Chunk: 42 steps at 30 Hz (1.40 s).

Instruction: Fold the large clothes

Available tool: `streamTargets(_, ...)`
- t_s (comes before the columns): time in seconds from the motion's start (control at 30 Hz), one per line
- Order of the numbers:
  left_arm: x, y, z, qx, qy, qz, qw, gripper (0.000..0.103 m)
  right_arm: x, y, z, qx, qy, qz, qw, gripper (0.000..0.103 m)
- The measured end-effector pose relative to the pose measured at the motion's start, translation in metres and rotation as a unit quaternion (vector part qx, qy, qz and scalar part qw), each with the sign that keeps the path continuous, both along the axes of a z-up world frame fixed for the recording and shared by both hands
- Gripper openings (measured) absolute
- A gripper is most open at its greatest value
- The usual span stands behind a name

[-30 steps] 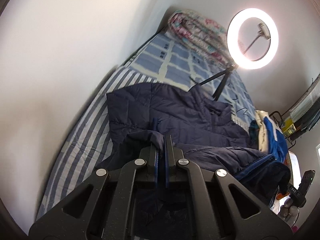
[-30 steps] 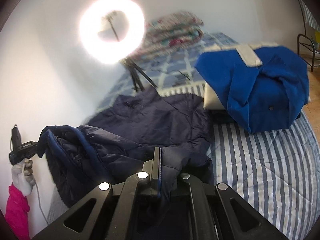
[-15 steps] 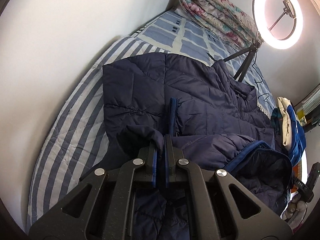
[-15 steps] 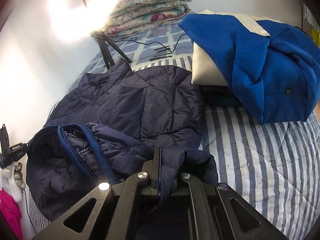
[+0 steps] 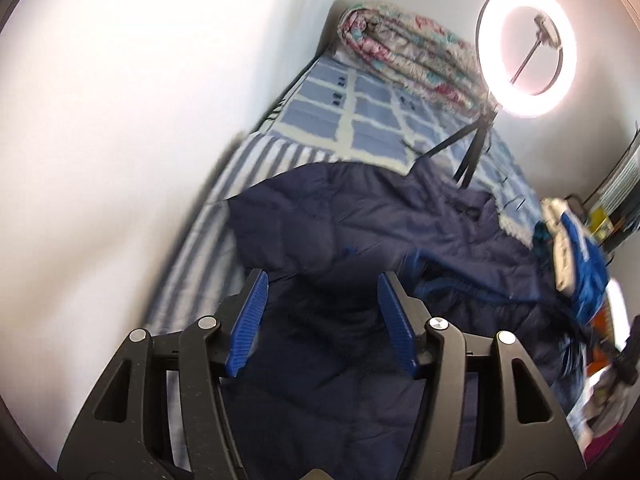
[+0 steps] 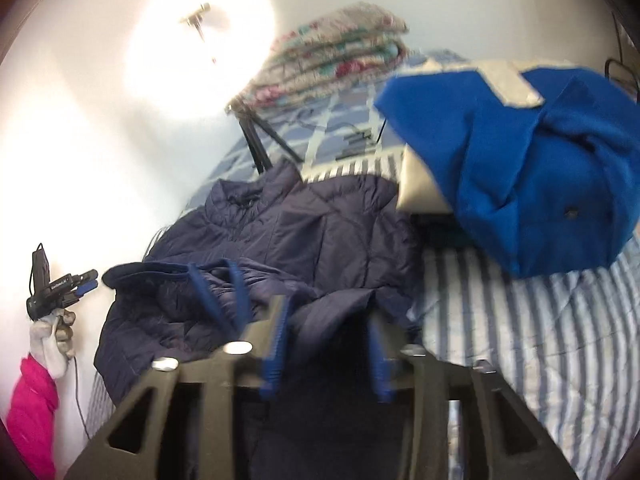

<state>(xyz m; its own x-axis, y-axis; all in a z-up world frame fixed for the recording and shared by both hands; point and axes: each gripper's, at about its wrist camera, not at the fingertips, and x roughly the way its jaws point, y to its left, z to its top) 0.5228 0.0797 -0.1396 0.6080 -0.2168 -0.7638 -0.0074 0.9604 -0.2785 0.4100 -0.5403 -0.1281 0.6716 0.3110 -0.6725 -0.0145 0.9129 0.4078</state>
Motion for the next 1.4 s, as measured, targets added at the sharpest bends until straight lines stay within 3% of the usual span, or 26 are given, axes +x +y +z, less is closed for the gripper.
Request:
streamTargets(0.03,-0.003,0.002,-0.002,0.009,0.001,-0.005,0.9999,0.059,-0.006,-0.008,0.003,0.012,-0.013,-0.008,1.000,0.069)
streamTargets(0.1,-0.007,0.006,-0.011,0.036,0.007,-0.012,0.9993,0.059,-0.012,-0.021,0.006,0.027,-0.028,-0.019,0.999,0.069)
streamTargets(0.17,-0.008,0.009,-0.021,0.042,0.018,-0.019,0.9988,0.059,-0.015,-0.028,0.006,0.012,-0.028,-0.027,0.999,0.069)
streamTargets(0.33,0.001,0.012,-0.056,-0.010,0.074,-0.025,0.9969,0.059,-0.008,-0.019,-0.017,-0.029,0.025,0.000,0.999,0.069)
streamTargets(0.53,0.008,0.004,-0.072,-0.011,0.083,-0.020,0.9963,0.059,0.010,-0.010,-0.043,-0.022,0.055,0.008,0.998,0.069)
streamTargets(0.6,0.012,-0.001,-0.076,0.000,0.090,-0.016,0.9958,0.048,0.015,-0.009,-0.049,-0.025,0.062,0.007,0.998,0.067)
streamTargets(0.63,0.014,-0.004,-0.077,0.004,0.094,-0.017,0.9954,0.033,0.017,-0.009,-0.051,-0.030,0.067,0.004,0.997,0.062)
streamTargets(0.67,0.016,-0.007,-0.078,0.009,0.096,-0.019,0.9952,0.027,0.021,-0.008,-0.053,-0.032,0.071,0.004,0.997,0.057)
streamTargets(0.7,0.016,-0.011,-0.078,0.019,0.094,-0.021,0.9952,0.024,0.023,-0.006,-0.055,-0.031,0.073,0.008,0.997,0.046)
streamTargets(0.73,0.017,-0.016,-0.078,0.034,0.089,-0.027,0.9951,0.013,0.023,-0.004,-0.055,-0.035,0.075,0.010,0.996,0.035)
streamTargets(0.77,0.017,-0.020,-0.077,0.048,0.085,-0.032,0.9947,0.008,0.023,-0.002,-0.054,-0.043,0.074,0.012,0.996,0.029)
streamTargets(0.83,0.017,-0.026,-0.076,0.067,0.076,-0.036,0.9942,0.005,0.022,0.005,-0.051,-0.075,0.074,0.016,0.994,0.008)
streamTargets(0.93,0.015,-0.023,-0.069,0.060,0.063,-0.033,0.9957,0.003,0.019,0.014,-0.043,-0.121,0.067,0.022,0.990,0.001)
streamTargets(1.0,0.013,-0.022,-0.065,0.066,0.058,-0.038,0.9955,0.003,0.016,0.020,-0.035,-0.159,0.054,0.028,0.985,0.001)
streamTargets(1.13,0.011,-0.034,-0.063,0.134,0.053,-0.070,0.9871,0.009,0.011,0.038,-0.021,-0.233,0.035,0.052,0.971,0.000)
streamTargets(1.23,0.008,-0.033,-0.055,0.139,0.028,-0.063,0.9879,0.019,0.011,0.040,-0.021,-0.242,0.041,0.058,0.968,0.000)
streamTargets(1.33,0.009,-0.031,-0.047,0.123,0.002,-0.061,0.9906,0.046,0.012,0.038,-0.022,-0.232,0.044,0.054,0.970,0.001)
streamTargets(1.4,0.018,-0.032,-0.052,0.121,0.011,-0.069,0.9902,0.046,0.014,0.035,-0.024,-0.219,0.045,0.049,0.973,0.001)
